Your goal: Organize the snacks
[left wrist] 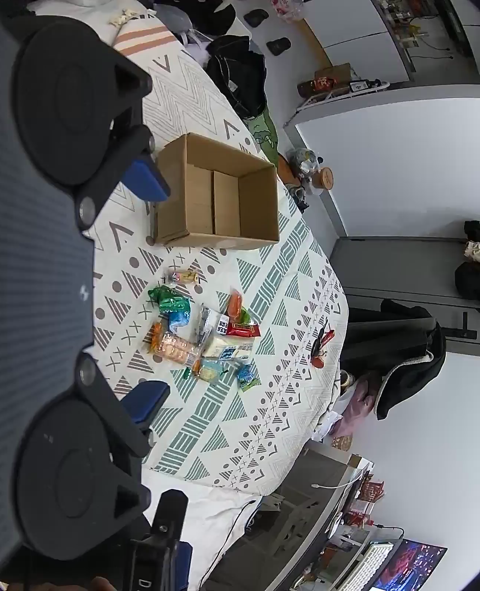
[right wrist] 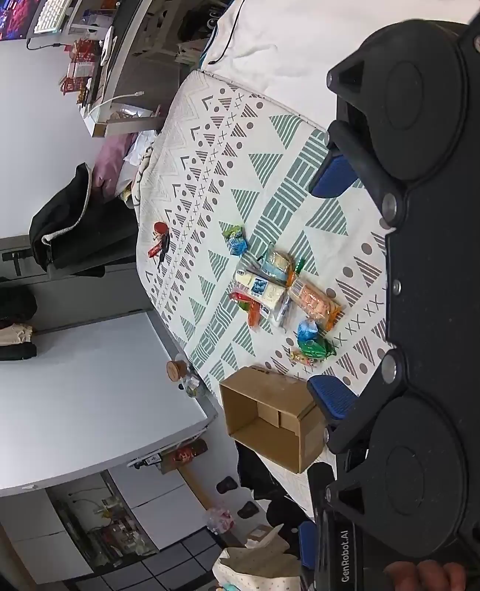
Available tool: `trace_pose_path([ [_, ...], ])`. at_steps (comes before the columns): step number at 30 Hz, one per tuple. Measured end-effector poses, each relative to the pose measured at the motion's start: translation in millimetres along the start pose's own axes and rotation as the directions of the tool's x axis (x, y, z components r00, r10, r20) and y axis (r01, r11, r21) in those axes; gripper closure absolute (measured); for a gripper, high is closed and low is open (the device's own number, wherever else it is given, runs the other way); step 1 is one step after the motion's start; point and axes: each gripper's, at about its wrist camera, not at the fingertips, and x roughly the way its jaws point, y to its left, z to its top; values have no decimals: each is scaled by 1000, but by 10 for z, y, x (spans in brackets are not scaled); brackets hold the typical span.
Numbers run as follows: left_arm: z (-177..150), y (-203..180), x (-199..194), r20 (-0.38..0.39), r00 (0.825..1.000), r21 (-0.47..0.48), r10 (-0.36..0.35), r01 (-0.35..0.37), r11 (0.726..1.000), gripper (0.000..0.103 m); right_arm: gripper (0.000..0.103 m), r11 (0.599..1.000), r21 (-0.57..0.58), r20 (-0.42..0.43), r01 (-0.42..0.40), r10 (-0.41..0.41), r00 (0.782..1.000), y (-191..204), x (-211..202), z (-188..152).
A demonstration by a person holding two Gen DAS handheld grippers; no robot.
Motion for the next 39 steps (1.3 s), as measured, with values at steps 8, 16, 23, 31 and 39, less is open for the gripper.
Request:
trace_pose_path([
  [8, -36, 51, 12, 1, 1000, -10, 13, -13, 1000, 0, 0, 1000, 4, -5, 4, -4, 1000, 30, 30, -13],
  [16, 15, 97, -4, -10, 1000, -14, 20, -20, 1000, 0, 0, 1000, -6, -7, -8, 7, 1000, 6, 16, 13],
  [23, 39, 95, -15, -16, 1000, -9, 21, -21, 1000, 0, 0, 1000, -6, -15, -10, 10, 1000, 14, 1, 22],
  [31, 50, 86, -26, -9, 1000, -8, 24, -24, 1000, 0, 0, 1000, -19, -5, -14, 14, 1000, 51, -30, 15],
  [39, 76, 96, -52, -8, 1000, -9, 23, -23, 1000, 0, 0, 1000, -20, -4, -15, 15, 1000, 62, -43, 26],
])
